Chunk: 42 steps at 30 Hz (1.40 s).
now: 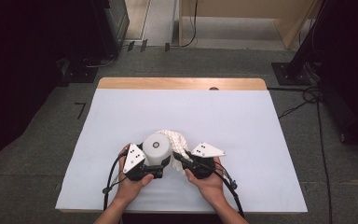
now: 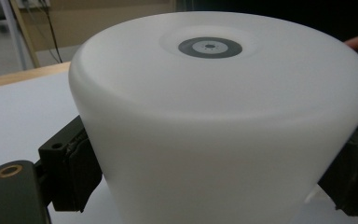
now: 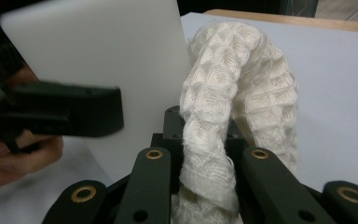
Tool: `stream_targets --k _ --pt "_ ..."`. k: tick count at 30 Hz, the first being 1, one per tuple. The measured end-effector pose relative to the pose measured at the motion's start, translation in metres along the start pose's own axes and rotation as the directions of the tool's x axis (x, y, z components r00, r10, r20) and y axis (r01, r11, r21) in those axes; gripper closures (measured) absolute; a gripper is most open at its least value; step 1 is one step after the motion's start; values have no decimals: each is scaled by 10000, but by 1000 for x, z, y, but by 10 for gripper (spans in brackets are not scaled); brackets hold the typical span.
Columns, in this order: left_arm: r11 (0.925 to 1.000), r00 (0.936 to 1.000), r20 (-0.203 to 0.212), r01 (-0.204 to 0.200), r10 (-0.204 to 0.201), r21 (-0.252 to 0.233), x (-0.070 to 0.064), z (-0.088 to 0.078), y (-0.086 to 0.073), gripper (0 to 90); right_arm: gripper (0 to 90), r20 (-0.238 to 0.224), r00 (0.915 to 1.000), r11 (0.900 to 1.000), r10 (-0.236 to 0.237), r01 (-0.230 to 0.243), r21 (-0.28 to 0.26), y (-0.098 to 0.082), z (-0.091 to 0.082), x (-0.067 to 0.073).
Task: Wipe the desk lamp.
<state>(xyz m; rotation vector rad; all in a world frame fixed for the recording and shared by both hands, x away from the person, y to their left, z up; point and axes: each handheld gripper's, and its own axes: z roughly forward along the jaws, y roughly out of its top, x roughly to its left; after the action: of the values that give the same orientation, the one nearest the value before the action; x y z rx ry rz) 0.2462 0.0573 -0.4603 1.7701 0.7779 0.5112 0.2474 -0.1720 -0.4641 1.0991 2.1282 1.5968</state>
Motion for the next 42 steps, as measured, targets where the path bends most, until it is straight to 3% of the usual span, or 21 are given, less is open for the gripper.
stream_targets --k 7,12,17,22,25,36,40,42 --pt "9985 9998 56 -217 214 510 -4 8 -5 85 788 -71 9998 9986 -194 190 -498 12 -13 2" --pt "9984 9996 109 -272 267 488 -5 8 -4 85 788 -1 9995 9973 -320 319 -662 16 -17 3" --pt "9986 9987 -81 -492 494 186 -5 1 2 85 788 82 9997 9995 -251 252 -165 8 -8 1" --pt "9990 9990 -136 -423 421 -108 -1 -4 6 85 788 55 10000 9982 73 -76 591 0 5 -3" --pt "9990 9990 -105 -426 425 -121 -1 -5 6 85 788 23 9997 9969 256 -257 744 -2 7 -3" --pt "9977 9986 -80 -516 519 433 -5 5 -1 85 788 44 10000 9995 27 -26 -314 19 -14 4" --pt "9990 9997 -5 -258 258 367 -8 3 3 85 788 119 9999 9995 56 -52 -311 21 -16 4" --pt "9984 9992 -53 -382 384 416 -9 4 5 85 788 205 9997 9997 128 -123 -227 20 -16 4"
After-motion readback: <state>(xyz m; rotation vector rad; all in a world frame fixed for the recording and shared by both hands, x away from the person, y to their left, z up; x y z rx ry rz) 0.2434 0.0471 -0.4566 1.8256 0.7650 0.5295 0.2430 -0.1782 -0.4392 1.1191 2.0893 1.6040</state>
